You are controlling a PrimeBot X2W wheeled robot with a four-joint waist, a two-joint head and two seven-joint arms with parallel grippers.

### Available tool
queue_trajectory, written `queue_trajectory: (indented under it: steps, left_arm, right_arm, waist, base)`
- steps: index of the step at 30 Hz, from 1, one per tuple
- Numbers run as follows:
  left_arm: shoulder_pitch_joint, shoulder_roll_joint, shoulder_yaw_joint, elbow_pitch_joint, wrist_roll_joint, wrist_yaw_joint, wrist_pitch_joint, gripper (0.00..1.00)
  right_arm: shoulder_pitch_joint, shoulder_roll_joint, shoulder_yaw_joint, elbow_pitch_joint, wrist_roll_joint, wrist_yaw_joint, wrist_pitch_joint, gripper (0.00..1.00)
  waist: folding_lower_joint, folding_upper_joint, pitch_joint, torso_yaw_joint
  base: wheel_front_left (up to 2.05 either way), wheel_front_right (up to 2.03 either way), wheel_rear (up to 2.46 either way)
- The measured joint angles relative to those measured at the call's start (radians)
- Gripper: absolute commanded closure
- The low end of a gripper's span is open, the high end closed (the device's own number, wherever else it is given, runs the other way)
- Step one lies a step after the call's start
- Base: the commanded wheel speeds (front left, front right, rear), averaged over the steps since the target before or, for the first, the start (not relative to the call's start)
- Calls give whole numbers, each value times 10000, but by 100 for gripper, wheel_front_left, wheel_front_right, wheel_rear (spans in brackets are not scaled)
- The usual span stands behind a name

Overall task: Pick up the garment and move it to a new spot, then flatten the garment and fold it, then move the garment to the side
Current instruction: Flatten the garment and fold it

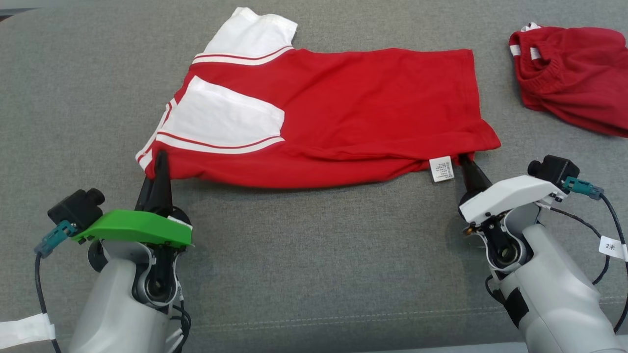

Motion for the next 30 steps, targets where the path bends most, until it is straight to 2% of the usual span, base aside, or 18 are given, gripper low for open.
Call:
queue_trajectory:
  steps: [3,6,11,17,22,27,30]
  left_arm:
    - [-4,-2,215,-313,88,-2,-2,100]
    - [-32,-6,374,-594,109,-6,-2,100]
    - [-164,-12,731,-1143,146,-13,-2,100]
    - [-79,-13,583,-1411,249,-69,-4,100]
    - [1117,-17,527,-1216,305,-59,-4,100]
    - [2318,-10,880,-1093,228,228,-2,100]
    - [2715,-10,988,-1160,171,238,-2,100]
  right_arm:
    - [-97,173,-221,-395,489,207,-2,100]
    - [-409,157,-629,-802,1093,236,-6,100]
    - [-657,104,-744,-1289,1425,288,17,100]
    - [-520,-257,-499,-1461,1283,288,278,100]
    - [343,-495,-278,-1463,1129,290,474,100]
    - [1348,-495,-171,-1494,1135,290,552,100]
    - [1819,-522,-157,-1547,1135,291,539,100]
  waist:
    - [0,0,-133,-53]
    - [0,0,-303,-124]
    - [0,0,-609,-250]
    - [0,0,-886,-364]
    - [0,0,-949,-413]
    - [0,0,-963,-404]
    - [0,0,-975,-381]
  base:
    - [0,0,0]
    - [0,0,0]
    - [0,0,0]
    - [0,0,0]
    - [0,0,0]
    - [0,0,0]
    - [0,0,0]
